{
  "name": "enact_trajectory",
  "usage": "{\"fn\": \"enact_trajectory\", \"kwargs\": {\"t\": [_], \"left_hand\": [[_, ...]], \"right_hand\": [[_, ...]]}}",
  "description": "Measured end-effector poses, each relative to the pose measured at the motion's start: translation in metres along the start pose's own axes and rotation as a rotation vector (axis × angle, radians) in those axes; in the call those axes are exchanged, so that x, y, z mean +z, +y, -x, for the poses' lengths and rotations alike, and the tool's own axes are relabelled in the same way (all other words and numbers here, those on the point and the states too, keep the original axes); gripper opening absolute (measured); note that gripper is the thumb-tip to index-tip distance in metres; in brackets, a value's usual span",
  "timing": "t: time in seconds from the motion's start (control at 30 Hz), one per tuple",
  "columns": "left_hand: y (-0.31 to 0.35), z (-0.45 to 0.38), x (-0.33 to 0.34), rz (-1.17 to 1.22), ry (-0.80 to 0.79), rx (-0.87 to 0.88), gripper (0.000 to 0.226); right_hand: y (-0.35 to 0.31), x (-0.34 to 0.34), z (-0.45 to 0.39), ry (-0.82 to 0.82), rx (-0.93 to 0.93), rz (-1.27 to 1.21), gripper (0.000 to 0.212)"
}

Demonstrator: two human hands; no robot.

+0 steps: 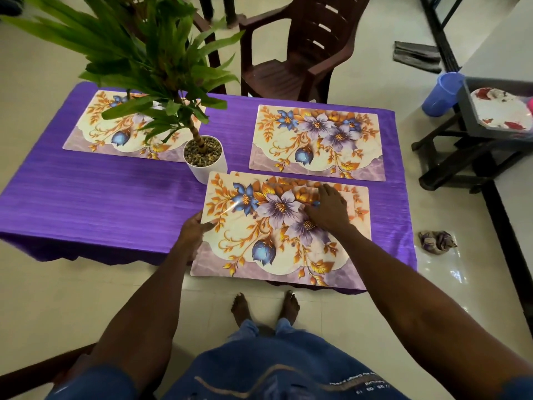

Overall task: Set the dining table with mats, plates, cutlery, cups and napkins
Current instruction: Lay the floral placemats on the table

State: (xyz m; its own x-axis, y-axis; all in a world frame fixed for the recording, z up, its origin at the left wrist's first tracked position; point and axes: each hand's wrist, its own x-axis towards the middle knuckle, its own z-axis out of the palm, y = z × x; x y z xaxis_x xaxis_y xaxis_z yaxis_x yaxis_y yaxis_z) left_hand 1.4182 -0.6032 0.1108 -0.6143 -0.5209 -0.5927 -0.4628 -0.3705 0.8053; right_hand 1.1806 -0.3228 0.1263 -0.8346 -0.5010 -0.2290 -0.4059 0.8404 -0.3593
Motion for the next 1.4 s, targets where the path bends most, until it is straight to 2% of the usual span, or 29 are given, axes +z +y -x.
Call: {"fn": "enact_trajectory", "kwargs": {"t": [0.13,0.2,0.3,0.43,0.53,0.63,0.7,0.83,0.93,1.07,1.23,1.4], "left_hand": [[-0.003,0.026,-0.040,0.060,0.018,-0.037,0.027],[-0.007,0.035,-0.066,0.083,0.036,-0.041,0.026],[-0.015,0.043,-0.115,0.097,0.086,-0.032,0.036],[-0.012,0.048,-0.196,0.130,0.133,-0.005,0.041],[-0.001,0.048,-0.260,0.132,0.179,0.009,0.040],[0.015,0.049,-0.323,0.086,0.215,0.031,0.031],[0.026,0.044,-0.353,0.032,0.241,0.062,0.020],[0.040,0.023,-0.400,-0.123,0.386,0.170,0.030],[0.043,-0.002,-0.422,-0.303,0.520,0.221,0.029],[0.053,-0.033,-0.425,-0.516,0.638,0.200,0.028],[0.061,-0.075,-0.433,-0.542,0.652,0.152,0.032],[0.078,-0.103,-0.441,-0.545,0.607,0.227,0.029]], "right_hand": [[-0.019,0.005,0.007,0.145,-0.003,-0.056,0.061],[-0.033,0.011,0.009,0.185,0.021,-0.006,0.059],[-0.066,0.023,0.015,0.205,0.128,-0.033,0.062],[-0.131,0.048,0.031,0.226,0.280,-0.395,0.059],[-0.184,0.079,0.040,0.170,0.324,-0.641,0.045],[-0.240,0.108,0.045,0.054,0.336,-0.803,0.029],[-0.273,0.121,0.048,0.048,0.342,-0.902,0.025],[-0.336,0.141,0.050,0.107,0.334,-0.988,0.018],[-0.368,0.151,0.041,0.130,0.395,-0.966,0.025],[-0.391,0.158,0.025,0.188,0.451,-0.905,0.026],[-0.419,0.171,0.006,0.233,0.460,-0.765,0.027],[-0.442,0.179,-0.013,0.237,0.530,-0.596,0.027]]}}
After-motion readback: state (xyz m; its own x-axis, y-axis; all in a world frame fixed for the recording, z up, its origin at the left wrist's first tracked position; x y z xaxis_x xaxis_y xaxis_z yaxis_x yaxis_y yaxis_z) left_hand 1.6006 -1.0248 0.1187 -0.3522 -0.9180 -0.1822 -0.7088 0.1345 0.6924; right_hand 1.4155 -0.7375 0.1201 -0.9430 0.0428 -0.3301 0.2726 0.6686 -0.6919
